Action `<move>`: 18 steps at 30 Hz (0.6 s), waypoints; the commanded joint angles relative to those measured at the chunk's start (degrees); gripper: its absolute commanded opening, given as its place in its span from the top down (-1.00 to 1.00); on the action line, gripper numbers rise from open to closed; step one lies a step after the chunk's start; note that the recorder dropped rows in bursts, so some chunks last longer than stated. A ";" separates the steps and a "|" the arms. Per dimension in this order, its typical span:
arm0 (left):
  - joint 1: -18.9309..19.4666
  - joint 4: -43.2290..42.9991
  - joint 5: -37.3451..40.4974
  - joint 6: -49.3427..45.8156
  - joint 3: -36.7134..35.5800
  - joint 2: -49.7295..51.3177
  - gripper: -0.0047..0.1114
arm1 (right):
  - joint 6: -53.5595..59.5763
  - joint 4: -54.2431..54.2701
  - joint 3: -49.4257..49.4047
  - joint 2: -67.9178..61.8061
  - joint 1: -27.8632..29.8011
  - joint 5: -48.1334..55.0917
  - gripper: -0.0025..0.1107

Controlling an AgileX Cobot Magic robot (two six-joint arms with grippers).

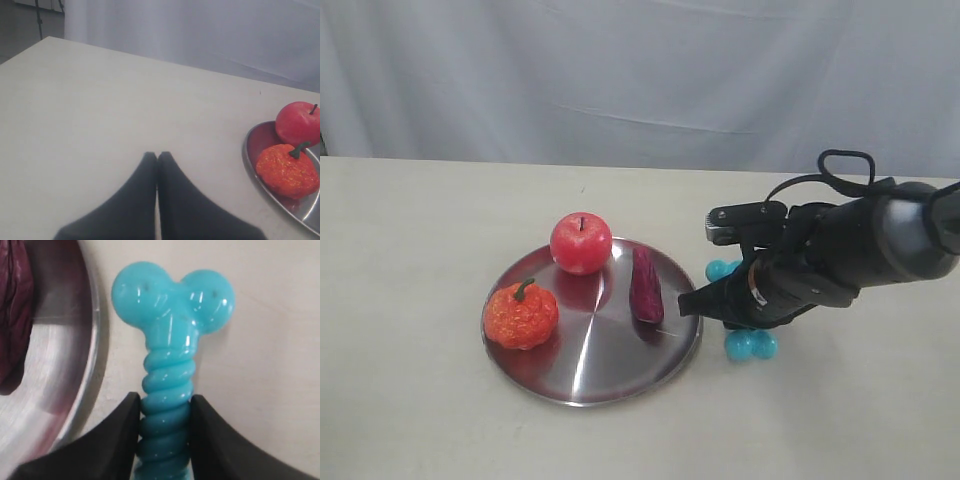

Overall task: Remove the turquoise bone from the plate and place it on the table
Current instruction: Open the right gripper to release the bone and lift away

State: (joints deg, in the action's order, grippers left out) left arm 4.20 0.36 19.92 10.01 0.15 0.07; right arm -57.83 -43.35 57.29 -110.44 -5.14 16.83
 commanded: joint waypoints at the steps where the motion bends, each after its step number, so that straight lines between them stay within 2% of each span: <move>1: 0.26 -0.36 -0.31 0.11 -0.15 -0.07 0.92 | -1.60 -3.25 0.03 0.10 0.55 3.08 0.96; 16: 0.26 -0.36 -0.31 0.11 -0.15 -0.07 0.92 | -4.62 -3.25 0.03 0.10 0.55 3.97 0.96; 18: 0.26 -0.36 -0.31 0.11 -0.15 -0.07 0.92 | -4.73 -3.25 0.03 0.10 0.55 4.57 0.83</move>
State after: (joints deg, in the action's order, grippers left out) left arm 4.20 0.36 19.92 10.01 0.15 0.07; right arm -61.80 -45.88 57.29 -110.44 -5.04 20.45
